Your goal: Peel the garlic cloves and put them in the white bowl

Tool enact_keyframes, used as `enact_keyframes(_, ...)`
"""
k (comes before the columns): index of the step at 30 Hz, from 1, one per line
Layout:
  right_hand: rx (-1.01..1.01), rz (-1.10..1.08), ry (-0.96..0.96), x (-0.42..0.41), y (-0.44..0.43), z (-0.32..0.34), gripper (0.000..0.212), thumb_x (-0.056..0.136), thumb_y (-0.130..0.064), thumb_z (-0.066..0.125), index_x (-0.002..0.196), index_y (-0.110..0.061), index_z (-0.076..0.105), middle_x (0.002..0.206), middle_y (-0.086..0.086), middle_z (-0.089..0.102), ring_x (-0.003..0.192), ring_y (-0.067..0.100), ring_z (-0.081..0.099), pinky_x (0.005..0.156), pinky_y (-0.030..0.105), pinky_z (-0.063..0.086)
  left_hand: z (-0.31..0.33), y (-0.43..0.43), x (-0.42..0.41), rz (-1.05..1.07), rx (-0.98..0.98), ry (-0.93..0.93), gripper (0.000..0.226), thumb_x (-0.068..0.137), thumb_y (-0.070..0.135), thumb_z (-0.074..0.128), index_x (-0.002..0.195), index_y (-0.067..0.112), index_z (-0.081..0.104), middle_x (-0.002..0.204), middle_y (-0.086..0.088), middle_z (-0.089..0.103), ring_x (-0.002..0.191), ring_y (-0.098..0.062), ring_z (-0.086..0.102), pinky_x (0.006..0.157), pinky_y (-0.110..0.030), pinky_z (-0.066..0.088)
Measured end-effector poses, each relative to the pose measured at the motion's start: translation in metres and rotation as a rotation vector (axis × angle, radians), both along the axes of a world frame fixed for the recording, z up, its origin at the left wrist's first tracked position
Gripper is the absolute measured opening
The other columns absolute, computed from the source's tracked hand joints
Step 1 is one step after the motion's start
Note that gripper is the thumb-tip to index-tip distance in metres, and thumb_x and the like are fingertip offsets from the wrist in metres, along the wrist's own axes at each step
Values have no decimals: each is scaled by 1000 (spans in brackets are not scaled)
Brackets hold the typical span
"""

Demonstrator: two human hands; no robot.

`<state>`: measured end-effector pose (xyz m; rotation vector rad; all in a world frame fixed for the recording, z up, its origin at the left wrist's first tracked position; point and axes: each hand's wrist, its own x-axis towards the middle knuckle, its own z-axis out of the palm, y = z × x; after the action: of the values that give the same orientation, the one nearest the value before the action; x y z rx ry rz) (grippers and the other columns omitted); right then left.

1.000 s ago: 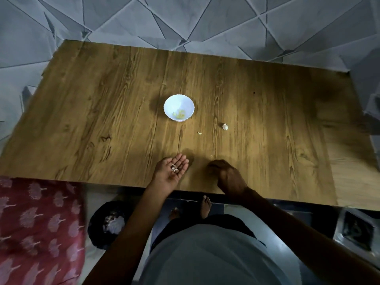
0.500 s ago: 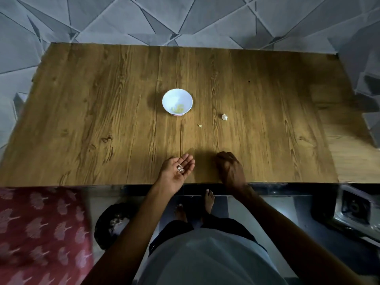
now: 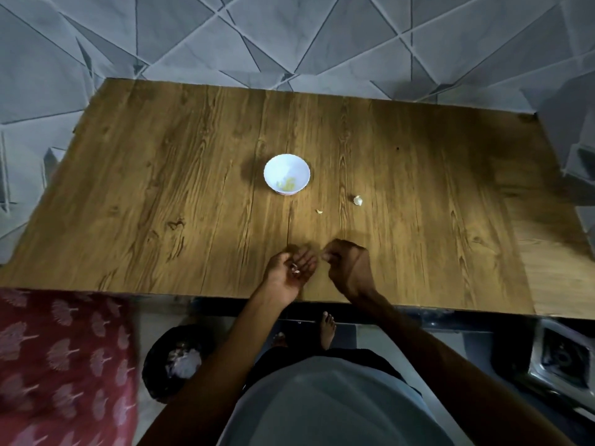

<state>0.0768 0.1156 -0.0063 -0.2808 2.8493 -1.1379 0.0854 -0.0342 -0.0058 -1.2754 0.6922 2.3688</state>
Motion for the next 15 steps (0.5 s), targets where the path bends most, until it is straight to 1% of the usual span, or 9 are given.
enact_keyframes(2, -83, 85, -76, 8, -15, 23, 21, 81, 1, 63, 81, -17, 73, 80, -8, 72, 72, 4, 66, 66, 21, 52, 0, 8, -3, 32, 27, -6, 30, 98, 14, 34, 85, 1, 58, 77, -14, 64, 62, -23, 63, 52, -22, 53)
enact_keyframes(3, -44, 132, -104, 10, -19, 31, 22, 82, 0, 62, 86, -18, 75, 83, -7, 74, 74, 5, 68, 69, 22, 54, 0, 12, -3, 48, 37, -7, 31, 97, 12, 34, 82, 0, 58, 69, -13, 65, 55, -22, 62, 48, -20, 51)
enact_keyframes(4, 51, 174, -103, 11, -21, 34, 22, 84, -3, 60, 90, -18, 75, 85, -5, 74, 75, 8, 69, 70, 25, 55, 0, 15, -4, 57, 47, -3, 32, 96, 11, 33, 81, -1, 60, 64, -12, 66, 52, -21, 63, 48, -20, 51)
enact_keyframes(6, 211, 215, -65, 8, -23, 37, 19, 88, -9, 58, 94, -18, 74, 86, -3, 74, 73, 13, 68, 71, 30, 56, 0, 19, -6, 63, 70, 18, 36, 94, 11, 34, 81, -1, 65, 63, -11, 68, 56, -20, 64, 56, -22, 50)
enact_keyframes(8, 165, 194, -40, 4, -20, 34, 17, 88, -13, 59, 87, -21, 74, 83, -7, 72, 69, 9, 66, 69, 32, 55, 2, 21, -8, 68, 73, 32, 34, 94, 10, 34, 80, 0, 64, 62, -10, 66, 50, -18, 62, 51, -21, 49)
enact_keyframes(9, 96, 171, -47, 1, -17, 33, 17, 87, -13, 60, 82, -23, 74, 81, -10, 71, 68, 5, 65, 68, 32, 54, 2, 23, -9, 70, 77, 38, 31, 93, 10, 34, 81, 1, 61, 61, -9, 64, 47, -17, 61, 47, -19, 49)
enact_keyframes(11, -26, 155, -74, -3, -12, 31, 18, 83, -10, 62, 80, -23, 74, 80, -11, 72, 70, 3, 65, 67, 33, 54, 3, 25, -12, 56, 68, 35, 29, 94, 9, 34, 80, 2, 58, 60, -8, 63, 47, -16, 60, 47, -19, 48)
enact_keyframes(13, -43, 190, -75, -7, -8, 29, 21, 80, -9, 63, 86, -24, 77, 84, -9, 73, 74, 3, 66, 68, 32, 54, 7, 28, -13, 54, 73, 38, 32, 95, 9, 33, 81, 1, 61, 60, -9, 65, 47, -17, 62, 47, -18, 49)
enact_keyframes(15, 7, 190, -68, -8, -5, 30, 20, 79, -11, 64, 84, -25, 77, 84, -8, 73, 73, 6, 66, 67, 33, 55, 8, 30, -15, 60, 98, 23, 33, 96, 9, 33, 86, -1, 63, 65, -11, 66, 53, -18, 61, 43, -16, 47)
